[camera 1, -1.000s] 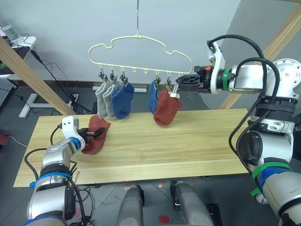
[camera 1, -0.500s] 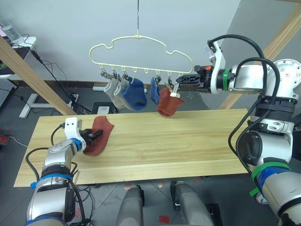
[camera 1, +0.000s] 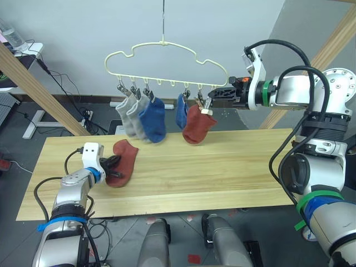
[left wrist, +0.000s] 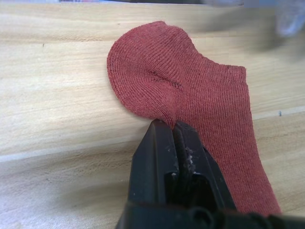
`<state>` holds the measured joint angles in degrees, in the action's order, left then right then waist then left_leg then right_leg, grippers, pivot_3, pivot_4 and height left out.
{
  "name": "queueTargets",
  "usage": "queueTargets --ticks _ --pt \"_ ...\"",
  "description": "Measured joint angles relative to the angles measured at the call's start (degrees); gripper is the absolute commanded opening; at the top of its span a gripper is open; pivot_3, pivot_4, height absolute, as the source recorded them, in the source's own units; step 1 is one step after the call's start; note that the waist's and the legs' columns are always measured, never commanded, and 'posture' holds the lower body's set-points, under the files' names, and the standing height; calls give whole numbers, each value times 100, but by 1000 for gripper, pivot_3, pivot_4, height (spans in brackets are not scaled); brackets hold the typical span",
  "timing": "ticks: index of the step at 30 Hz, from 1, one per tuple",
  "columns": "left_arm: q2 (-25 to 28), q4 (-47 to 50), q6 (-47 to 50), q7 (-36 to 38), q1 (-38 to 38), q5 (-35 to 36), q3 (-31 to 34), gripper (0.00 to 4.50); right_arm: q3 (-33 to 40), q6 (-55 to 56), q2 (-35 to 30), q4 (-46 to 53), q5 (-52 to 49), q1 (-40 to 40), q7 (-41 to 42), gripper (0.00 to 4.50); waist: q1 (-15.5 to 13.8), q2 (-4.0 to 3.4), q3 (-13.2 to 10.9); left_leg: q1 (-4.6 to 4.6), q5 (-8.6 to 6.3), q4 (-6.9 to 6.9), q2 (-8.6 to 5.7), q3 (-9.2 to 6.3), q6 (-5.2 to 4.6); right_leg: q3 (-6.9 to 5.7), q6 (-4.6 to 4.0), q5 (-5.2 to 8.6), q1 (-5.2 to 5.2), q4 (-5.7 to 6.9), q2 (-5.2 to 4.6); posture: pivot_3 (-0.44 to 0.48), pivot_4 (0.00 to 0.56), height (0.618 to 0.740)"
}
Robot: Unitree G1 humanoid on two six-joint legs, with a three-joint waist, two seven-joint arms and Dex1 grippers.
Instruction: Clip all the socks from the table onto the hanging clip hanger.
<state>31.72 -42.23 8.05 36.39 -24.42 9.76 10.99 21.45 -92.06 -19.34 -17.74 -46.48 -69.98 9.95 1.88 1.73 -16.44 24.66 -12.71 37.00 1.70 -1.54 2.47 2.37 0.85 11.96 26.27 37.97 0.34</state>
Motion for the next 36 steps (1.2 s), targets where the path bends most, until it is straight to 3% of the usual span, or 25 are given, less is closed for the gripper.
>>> queueTargets --ticks 9,15,22,27,36 --pt "-36 1348 293 250 350 358 55 27 38 0 30 0 87 -5 27 0 7 0 0 3 0 -2 1 0 0 0 0 0 1 -4 0 -7 266 740" --pt "318 4112 1767 1274 1333 1751 70 27 50 0 -10 1 197 -4 124 0 31 0 -1 6 0 -3 2 -4 0 -2 0 0 3 -6 0 3 265 740" --pt "516 5883 2585 1718 1558 2775 18 27 -20 0 -212 -105 -20 104 479 0 -4 0 -1 5 0 3 -1 -3 0 0 16 10 -2 -12 6 16 265 740" --pt "499 6419 2712 1820 1231 3036 -332 27 -156 0 -462 -366 -578 120 672 0 6 0 -1 4 0 0 -2 3 0 7 15 10 -4 -20 8 13 262 740" --pt "226 6306 2512 1847 790 2980 -742 27 -200 0 -525 -706 -1324 123 295 0 27 0 -1 4 0 0 2 3 0 8 12 8 -3 -20 15 -2 259 740"
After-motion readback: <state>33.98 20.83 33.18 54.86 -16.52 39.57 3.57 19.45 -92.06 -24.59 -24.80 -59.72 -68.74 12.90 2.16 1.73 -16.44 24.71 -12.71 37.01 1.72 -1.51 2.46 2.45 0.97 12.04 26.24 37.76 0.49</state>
